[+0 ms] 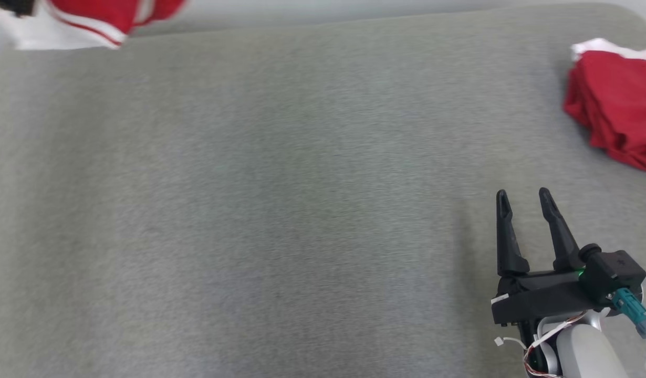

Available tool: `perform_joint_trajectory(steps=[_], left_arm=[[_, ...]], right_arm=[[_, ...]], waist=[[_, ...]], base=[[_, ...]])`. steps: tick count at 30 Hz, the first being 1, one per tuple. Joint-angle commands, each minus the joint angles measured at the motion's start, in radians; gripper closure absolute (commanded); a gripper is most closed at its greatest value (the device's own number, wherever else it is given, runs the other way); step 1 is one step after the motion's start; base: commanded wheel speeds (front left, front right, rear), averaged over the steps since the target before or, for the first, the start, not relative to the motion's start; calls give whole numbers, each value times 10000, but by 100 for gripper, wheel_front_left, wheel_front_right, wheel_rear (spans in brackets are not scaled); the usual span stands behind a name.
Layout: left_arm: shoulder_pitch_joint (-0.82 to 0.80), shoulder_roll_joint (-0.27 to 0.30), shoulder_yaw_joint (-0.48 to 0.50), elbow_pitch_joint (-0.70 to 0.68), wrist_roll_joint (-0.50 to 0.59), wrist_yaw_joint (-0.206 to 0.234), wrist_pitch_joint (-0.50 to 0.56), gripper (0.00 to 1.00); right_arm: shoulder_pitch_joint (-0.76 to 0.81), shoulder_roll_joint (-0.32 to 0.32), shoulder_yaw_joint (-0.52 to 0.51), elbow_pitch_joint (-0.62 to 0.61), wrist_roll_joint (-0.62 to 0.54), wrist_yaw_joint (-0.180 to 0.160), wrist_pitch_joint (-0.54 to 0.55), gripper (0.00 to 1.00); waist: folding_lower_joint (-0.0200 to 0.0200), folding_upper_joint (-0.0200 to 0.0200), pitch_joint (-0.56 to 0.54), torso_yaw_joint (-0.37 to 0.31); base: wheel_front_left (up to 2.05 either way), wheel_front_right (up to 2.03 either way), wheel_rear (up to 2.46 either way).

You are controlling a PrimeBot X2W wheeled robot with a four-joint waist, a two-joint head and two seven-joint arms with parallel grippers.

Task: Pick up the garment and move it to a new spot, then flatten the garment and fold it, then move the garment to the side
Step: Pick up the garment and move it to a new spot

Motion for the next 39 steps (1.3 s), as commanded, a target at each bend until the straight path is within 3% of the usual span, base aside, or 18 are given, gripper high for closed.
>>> perform_joint_trajectory(steps=[1,14,19,25,26,27,28,34,39], left_arm=[[163,-215,-136,-382,-146,59,167,100],[2501,-1918,-1564,-2000,-386,492,622,100],[4133,-2491,-1818,-1785,-827,813,222,100],[5631,-2834,-2292,-1067,-873,870,-189,100],[5863,-2908,-2434,-895,-836,834,-235,88],[6043,-2989,-2550,-733,-822,808,-314,64],[6151,-3020,-2683,-580,-730,799,-362,0],[6177,-3185,-2560,-294,-760,861,-1134,0],[6379,-2933,-2031,-660,-660,1076,-1533,0]], right_arm=[[134,90,44,80,116,-28,-89,0],[407,271,82,399,319,-28,-181,0],[484,294,123,356,374,-28,-185,0],[461,299,253,428,513,-28,-186,0],[447,297,283,443,543,-28,-187,0],[443,296,278,457,523,-28,-187,0],[451,297,306,476,524,-28,-187,0],[637,294,346,528,402,-28,-188,0],[870,292,335,516,275,-28,-187,0]], waist=[[2,0,-446,-873],[2,0,-636,-2139],[2,0,-592,-2203],[2,0,-634,-2142],[2,0,-653,-2100],[2,0,-677,-2033],[2,0,-704,-1975],[2,0,-1165,-1533],[2,0,-1702,-1097]], base=[[0,0,0],[0,0,0],[0,0,0],[0,0,0],[0,0,0],[0,0,0],[0,0,0],[0,0,0],[0,0,0]])
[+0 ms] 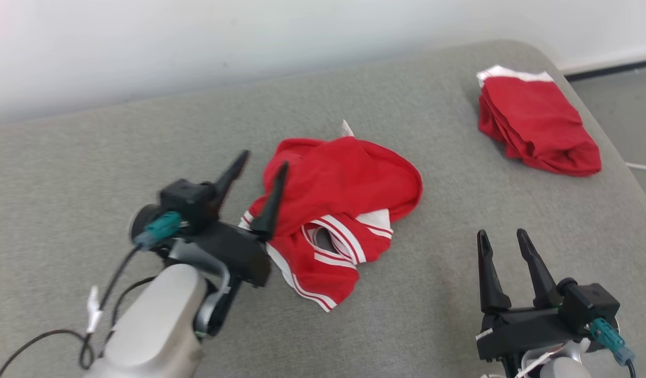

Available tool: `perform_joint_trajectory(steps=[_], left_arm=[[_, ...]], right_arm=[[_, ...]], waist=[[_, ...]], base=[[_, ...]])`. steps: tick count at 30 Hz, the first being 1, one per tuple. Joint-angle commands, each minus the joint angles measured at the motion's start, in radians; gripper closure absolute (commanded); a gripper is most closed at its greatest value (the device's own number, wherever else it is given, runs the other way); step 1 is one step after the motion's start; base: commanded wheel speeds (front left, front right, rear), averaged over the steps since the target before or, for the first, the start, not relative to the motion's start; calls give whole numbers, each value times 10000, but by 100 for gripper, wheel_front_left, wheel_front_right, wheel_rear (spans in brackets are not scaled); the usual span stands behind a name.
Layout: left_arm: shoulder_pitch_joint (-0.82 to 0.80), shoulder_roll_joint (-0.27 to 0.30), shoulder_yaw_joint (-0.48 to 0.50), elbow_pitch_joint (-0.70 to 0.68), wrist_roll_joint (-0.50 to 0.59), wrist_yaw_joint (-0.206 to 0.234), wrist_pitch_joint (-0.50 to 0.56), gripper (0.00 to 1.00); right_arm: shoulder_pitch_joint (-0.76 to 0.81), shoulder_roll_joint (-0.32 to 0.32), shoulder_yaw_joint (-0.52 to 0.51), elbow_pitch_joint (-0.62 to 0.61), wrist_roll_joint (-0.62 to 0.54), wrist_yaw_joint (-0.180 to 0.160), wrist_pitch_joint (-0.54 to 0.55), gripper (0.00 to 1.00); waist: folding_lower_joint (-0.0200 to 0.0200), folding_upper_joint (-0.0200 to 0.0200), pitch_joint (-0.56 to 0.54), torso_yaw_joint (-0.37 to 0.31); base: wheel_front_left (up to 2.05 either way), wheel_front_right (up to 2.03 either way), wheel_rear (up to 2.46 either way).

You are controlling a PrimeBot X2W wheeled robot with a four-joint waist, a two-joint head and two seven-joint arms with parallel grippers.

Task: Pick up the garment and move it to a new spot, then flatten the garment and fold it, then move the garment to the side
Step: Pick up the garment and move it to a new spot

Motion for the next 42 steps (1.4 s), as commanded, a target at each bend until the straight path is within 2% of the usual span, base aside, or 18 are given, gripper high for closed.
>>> perform_joint_trajectory(steps=[1,7,14,24,42], left_arm=[[270,144,177,-100,96,109,-78,0],[1332,700,1666,-1380,412,682,-142,0],[3142,976,3072,-2707,1046,942,-129,0],[5125,764,4221,-3902,1852,813,-129,0],[6464,-71,5697,-4284,2483,255,-130,0]], right_arm=[[166,3,-12,3,-85,-28,-44,0],[481,-158,-2,-72,-106,-28,-45,0],[716,-213,39,-100,-84,-28,-45,0],[850,-341,298,-266,-29,-27,-43,0],[1111,-454,242,-659,-97,-28,196,0]], waist=[[0,0,-462,430],[0,0,-1056,1132],[0,0,-1495,1668],[0,0,-1410,2152],[0,0,-1255,2320]], base=[[0,0,0],[0,0,0],[0,0,0],[0,0,0],[0,0,0]])
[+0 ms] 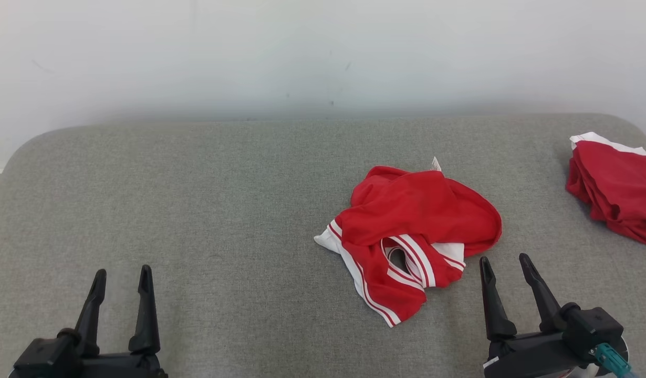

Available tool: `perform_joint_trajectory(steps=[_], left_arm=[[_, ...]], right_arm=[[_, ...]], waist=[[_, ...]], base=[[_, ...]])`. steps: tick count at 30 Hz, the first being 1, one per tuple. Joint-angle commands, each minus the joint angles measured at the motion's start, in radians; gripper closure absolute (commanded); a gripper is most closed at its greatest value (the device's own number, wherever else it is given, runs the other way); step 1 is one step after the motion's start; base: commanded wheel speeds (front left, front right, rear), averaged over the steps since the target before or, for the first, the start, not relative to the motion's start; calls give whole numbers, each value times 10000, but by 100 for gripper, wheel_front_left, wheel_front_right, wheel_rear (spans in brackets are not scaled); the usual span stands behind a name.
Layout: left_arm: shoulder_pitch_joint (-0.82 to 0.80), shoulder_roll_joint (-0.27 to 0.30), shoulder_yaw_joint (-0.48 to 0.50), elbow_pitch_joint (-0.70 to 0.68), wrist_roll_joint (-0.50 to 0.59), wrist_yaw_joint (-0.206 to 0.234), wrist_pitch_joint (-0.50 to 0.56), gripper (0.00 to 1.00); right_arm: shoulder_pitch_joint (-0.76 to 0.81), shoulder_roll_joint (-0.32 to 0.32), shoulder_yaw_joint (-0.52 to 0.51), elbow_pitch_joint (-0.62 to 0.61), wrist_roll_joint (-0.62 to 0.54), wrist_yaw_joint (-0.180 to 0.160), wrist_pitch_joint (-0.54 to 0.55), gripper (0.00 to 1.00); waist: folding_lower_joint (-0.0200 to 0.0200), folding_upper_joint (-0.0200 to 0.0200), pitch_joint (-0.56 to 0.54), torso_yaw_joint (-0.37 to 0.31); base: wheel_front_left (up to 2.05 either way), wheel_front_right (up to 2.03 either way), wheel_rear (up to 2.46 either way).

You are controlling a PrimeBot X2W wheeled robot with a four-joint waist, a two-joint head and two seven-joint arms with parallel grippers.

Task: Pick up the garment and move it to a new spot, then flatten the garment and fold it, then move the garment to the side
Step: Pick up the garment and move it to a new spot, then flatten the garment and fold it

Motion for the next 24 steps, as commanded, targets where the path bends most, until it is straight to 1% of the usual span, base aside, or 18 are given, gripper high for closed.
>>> perform_joint_trajectory(steps=[1,13,24], left_arm=[[183,-56,111,3,172,-41,-2,0],[246,-409,486,188,568,-433,-2,0],[143,-640,673,359,870,-643,-2,0]], right_arm=[[102,-47,-3,-24,-18,-28,40,0],[136,-3,79,25,-20,-29,36,0],[145,-3,69,80,-20,-29,25,0]], waist=[[0,0,15,-5],[0,0,152,10],[0,0,179,35]], base=[[0,0,0],[0,0,0],[0,0,0]])
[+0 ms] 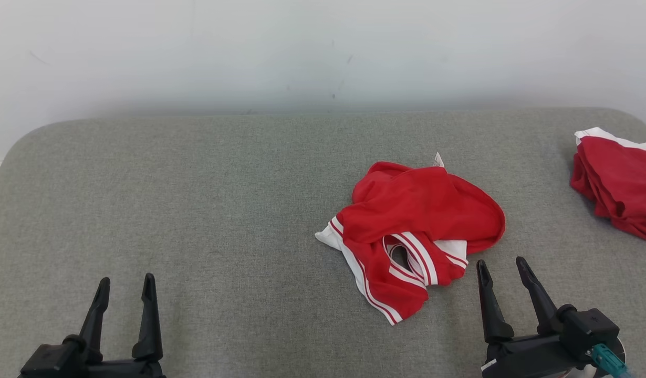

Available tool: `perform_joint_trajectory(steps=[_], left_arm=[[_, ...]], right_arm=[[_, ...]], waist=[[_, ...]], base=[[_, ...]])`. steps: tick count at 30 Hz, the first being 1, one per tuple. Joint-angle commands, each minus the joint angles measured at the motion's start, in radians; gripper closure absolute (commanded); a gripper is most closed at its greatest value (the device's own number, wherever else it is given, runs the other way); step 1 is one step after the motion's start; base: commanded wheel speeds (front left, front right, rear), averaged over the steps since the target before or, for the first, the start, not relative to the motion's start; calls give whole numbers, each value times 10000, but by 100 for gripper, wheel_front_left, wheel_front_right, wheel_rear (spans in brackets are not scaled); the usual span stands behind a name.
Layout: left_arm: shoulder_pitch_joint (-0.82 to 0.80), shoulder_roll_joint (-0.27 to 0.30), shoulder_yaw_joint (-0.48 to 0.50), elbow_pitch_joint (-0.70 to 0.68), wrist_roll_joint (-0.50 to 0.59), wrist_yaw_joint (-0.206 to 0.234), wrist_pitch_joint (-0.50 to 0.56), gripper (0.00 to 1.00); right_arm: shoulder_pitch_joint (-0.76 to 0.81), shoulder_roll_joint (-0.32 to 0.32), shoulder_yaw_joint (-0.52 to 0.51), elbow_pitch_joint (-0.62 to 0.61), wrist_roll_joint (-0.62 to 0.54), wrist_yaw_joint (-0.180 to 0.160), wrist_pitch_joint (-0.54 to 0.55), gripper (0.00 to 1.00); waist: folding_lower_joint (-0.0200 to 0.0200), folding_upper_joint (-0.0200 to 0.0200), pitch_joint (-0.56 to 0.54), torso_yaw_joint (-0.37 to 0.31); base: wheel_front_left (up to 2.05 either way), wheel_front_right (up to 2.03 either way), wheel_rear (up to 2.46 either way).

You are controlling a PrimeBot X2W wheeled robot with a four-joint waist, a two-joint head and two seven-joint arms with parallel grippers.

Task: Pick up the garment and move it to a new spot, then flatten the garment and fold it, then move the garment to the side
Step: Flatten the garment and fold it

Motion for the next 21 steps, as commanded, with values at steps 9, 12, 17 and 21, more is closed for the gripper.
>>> perform_joint_trajectory(steps=[9,12,17,21], left_arm=[[-62,-159,166,121,237,-149,-2,0],[-90,-196,193,159,281,-157,-2,0],[-106,-284,107,213,383,-269,-2,0],[-273,-393,-410,328,525,-400,-2,0]], right_arm=[[91,-18,-11,51,-26,-29,1,0],[86,-21,-23,53,-27,-29,12,0],[104,23,-40,48,-62,-29,26,0],[52,41,-35,85,-64,-27,18,0]], waist=[[0,0,-55,3],[0,0,-58,8],[0,0,-67,11],[0,0,-28,-12]], base=[[0,0,0],[0,0,0],[0,0,0],[0,0,0]])
